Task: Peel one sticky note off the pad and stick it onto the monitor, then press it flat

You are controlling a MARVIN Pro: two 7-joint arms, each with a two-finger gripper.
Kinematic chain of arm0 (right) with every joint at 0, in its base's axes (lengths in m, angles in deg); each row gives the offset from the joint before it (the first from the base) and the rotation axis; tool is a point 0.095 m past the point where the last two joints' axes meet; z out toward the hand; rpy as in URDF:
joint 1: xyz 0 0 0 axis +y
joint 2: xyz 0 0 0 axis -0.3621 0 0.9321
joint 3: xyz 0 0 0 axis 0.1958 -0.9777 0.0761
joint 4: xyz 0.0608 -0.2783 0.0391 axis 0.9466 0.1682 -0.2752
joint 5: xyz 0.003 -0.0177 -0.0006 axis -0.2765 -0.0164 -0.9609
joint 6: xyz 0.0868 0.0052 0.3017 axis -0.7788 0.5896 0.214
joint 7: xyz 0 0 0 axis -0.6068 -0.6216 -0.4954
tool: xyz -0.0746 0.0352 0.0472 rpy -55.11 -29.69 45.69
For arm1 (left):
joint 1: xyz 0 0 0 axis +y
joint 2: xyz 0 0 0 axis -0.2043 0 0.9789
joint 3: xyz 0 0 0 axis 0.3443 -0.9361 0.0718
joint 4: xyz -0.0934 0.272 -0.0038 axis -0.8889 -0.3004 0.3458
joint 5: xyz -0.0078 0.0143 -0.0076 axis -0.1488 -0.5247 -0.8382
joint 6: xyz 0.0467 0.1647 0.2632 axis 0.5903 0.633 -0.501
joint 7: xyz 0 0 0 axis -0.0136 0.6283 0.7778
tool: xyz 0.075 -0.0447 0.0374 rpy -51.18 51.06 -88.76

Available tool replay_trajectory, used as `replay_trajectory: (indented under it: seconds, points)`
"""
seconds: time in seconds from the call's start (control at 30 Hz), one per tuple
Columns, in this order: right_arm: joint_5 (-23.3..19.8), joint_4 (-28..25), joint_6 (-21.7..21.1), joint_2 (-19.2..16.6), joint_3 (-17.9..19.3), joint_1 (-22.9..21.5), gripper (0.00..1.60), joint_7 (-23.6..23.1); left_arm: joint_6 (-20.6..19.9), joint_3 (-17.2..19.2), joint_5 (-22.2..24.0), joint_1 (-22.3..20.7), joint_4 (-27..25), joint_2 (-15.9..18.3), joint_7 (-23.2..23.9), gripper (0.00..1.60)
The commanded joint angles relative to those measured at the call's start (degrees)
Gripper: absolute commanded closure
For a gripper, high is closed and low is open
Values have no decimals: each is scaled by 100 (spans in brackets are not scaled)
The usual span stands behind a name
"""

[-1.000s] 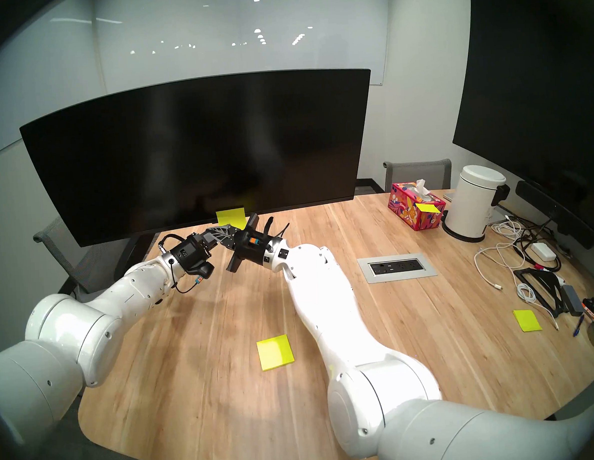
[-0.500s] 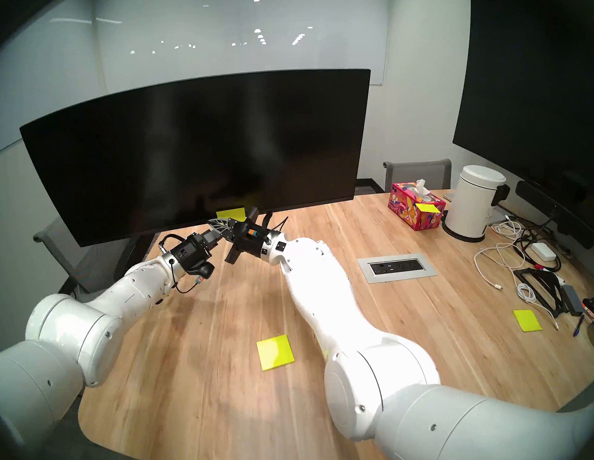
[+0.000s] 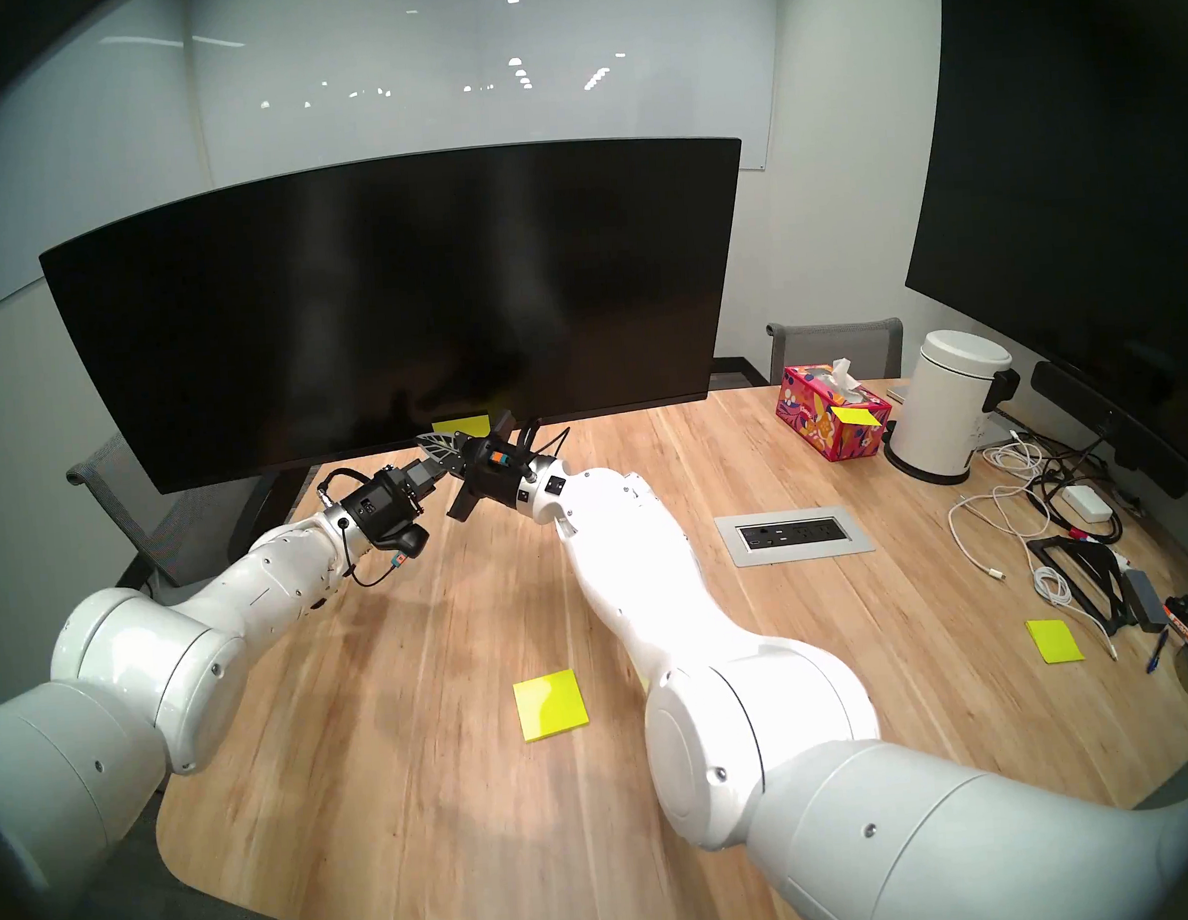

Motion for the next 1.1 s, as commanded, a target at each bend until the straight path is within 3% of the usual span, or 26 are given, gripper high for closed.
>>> replay_trajectory:
  seconds: [0.0, 1.07]
  points:
    - [88, 161, 72, 26, 6, -411, 160, 258, -5, 22, 18, -118, -43, 24, -60, 160]
    - [592, 1291, 167, -70, 235, -1079, 160, 1032, -8, 30, 4, -124, -48, 52, -64, 160]
